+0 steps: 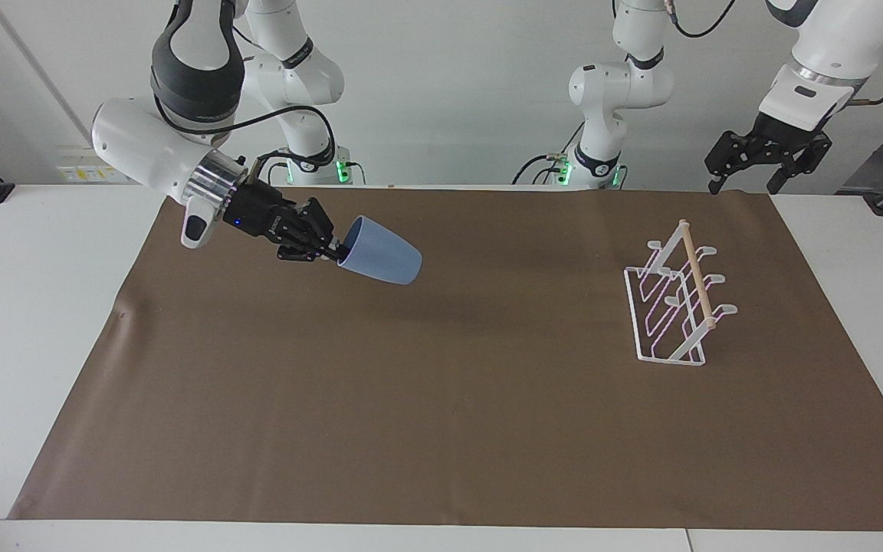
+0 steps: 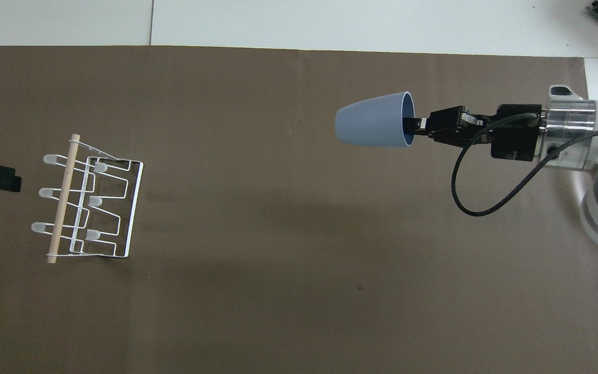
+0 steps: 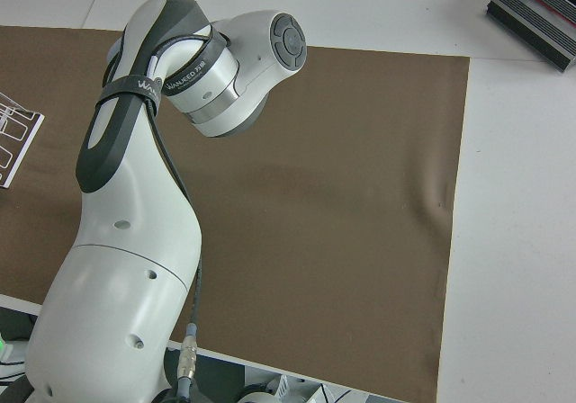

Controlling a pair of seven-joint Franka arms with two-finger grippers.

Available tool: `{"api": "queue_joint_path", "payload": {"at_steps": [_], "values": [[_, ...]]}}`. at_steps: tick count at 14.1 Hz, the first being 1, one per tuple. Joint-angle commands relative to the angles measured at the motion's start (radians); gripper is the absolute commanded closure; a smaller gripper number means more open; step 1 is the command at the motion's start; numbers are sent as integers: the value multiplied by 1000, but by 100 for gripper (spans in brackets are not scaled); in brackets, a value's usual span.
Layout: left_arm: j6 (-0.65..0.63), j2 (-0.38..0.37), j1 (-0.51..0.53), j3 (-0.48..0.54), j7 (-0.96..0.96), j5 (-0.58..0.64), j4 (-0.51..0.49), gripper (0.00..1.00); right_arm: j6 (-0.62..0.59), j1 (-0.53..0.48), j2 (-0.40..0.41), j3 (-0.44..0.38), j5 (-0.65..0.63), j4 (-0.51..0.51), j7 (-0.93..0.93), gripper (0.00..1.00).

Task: Hang cup on cup holder
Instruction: 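Lift the blue cup with the right gripper and tip it sideways, then bring the left gripper to the cup while the right gripper holds it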

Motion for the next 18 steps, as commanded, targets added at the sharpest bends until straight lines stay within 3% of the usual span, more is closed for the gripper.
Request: {"api": "queue_joint_path", "payload": {"at_steps": [1,9,11,14,18], "values": [[52,-20,-10,1,7,-19,-26,0,-10,1,-61,41,108,-85,17,100],[129,-21,-57,-8,385,-212,-64,0,1,101,-95,41,424,-186,37,100],[190,-21,-121,-10,497,-246,-85,0,4,115,-95,41,445,-209,36,100],[235,-27,-229,-10,518,-304,-112,0,2,119,-103,41,445,-229,36,100],[303,-26,-307,-10,631,-378,-112,0,5,130,-106,39,445,-238,36,100]]}}
